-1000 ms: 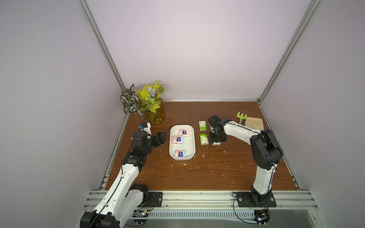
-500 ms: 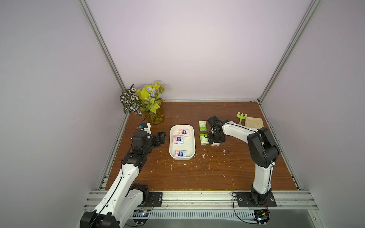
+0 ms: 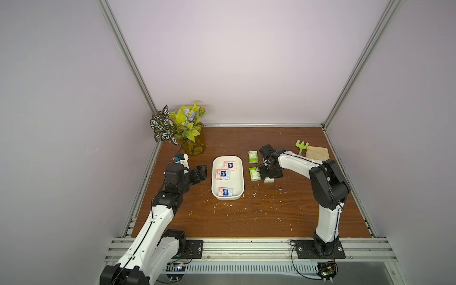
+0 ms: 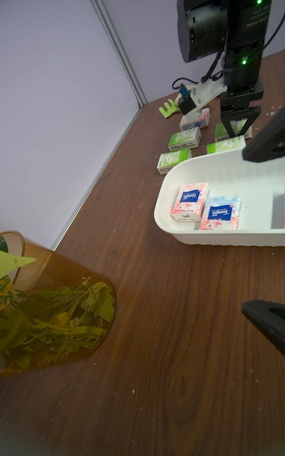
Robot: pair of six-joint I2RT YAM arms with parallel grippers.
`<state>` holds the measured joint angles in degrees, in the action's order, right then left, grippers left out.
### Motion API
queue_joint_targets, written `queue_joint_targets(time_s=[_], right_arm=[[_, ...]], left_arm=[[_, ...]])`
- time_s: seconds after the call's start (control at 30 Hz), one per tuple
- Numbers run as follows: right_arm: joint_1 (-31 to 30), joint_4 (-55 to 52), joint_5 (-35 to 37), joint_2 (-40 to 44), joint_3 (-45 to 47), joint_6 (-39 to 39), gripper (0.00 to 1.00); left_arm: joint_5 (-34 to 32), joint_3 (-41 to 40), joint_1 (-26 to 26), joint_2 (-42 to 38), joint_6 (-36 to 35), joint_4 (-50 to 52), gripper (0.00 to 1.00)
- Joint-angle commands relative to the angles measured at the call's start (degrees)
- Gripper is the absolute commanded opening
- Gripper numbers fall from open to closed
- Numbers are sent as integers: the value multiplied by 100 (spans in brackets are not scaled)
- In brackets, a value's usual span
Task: Take the pocket tissues out of the storage box
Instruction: Place the pocket tissues at the center of the board, then pick up the pocket tissues from the storage box.
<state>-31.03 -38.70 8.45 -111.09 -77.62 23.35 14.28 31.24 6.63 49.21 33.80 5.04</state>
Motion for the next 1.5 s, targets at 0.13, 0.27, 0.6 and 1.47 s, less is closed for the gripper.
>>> queue_joint_targets(time_s=[0.13, 0.27, 0.6, 1.47], right_arm=[[16, -475, 281, 896, -733, -299, 76], [10, -476, 155, 1066, -1185, -802, 79], [8, 93, -1088, 864, -2320, -1919, 99], [-1710, -1714, -1705, -1865, -5442, -4474, 79]], left_arm=[[129, -109, -74, -78, -40, 47, 84], [375, -301, -74, -61, 63, -92, 84], [732, -633, 200, 386, 120, -328, 78], [1086, -645, 409, 1798, 53, -825, 47]])
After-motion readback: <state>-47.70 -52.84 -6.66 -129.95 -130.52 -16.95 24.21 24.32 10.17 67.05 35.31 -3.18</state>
